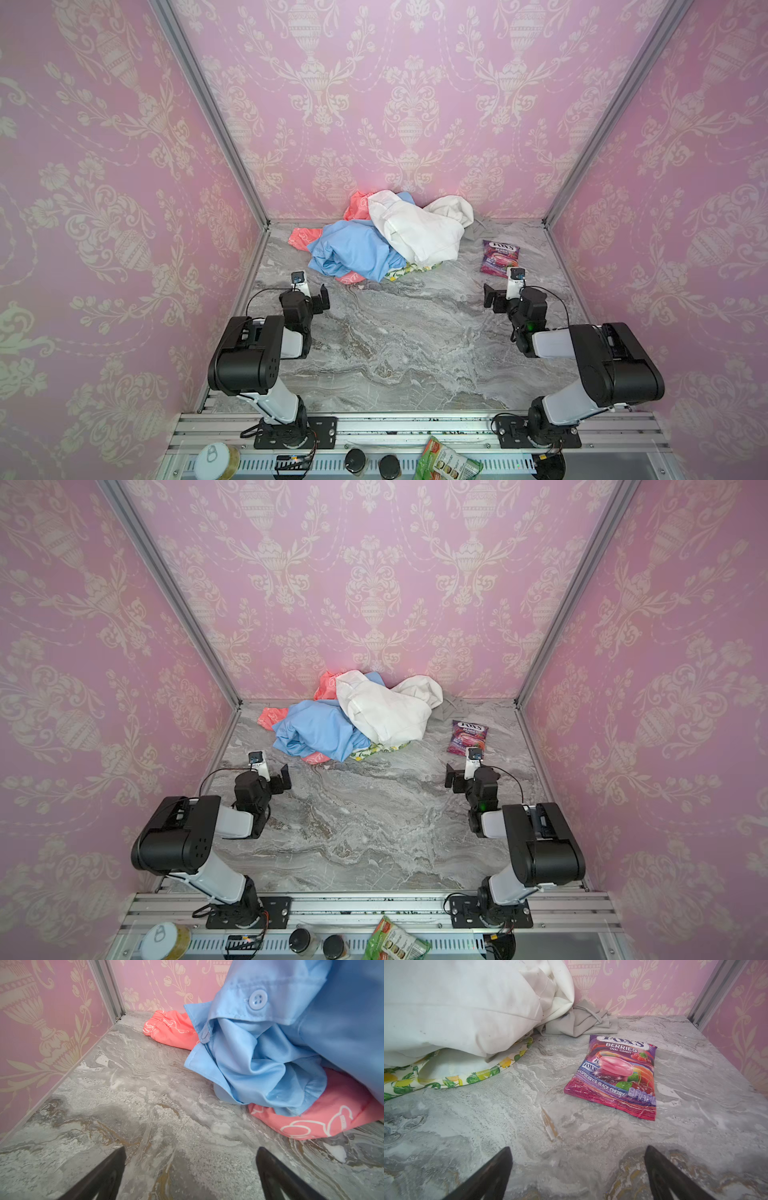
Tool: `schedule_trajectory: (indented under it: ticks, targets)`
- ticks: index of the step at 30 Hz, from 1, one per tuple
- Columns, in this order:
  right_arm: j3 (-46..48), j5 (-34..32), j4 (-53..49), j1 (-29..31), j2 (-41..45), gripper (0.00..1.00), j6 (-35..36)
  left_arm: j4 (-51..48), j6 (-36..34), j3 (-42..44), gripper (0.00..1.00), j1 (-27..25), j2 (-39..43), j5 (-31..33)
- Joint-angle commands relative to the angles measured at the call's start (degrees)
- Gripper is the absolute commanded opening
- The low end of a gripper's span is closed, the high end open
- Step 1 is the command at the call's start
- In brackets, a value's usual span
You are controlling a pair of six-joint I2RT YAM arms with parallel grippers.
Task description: Pick out a specific cloth from the pile
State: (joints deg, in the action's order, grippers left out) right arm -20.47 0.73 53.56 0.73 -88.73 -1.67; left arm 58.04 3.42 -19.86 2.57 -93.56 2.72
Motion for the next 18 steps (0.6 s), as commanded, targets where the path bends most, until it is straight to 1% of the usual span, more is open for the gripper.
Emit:
schedule_trajectory:
  ticks: [1,13,18]
  targets:
    - [-0.6,1.1,0.1,-0.2,0.3,1.00,-0.4,-0.4,-1.5,-0.6,0.99,0.4,0.0,-0.9]
    - [-0.5,1.0,0.1,-0.3,0.3,1.00,-0.4,-0.5,-1.8,-0.7,0.99,0.4,-0.1,-1.8]
    - [-0.6,1.1,0.0,-0.3,0.3,1.00,-0.4,-0.4,-1.6,-0.7,0.99,0.4,-0.1,-1.1]
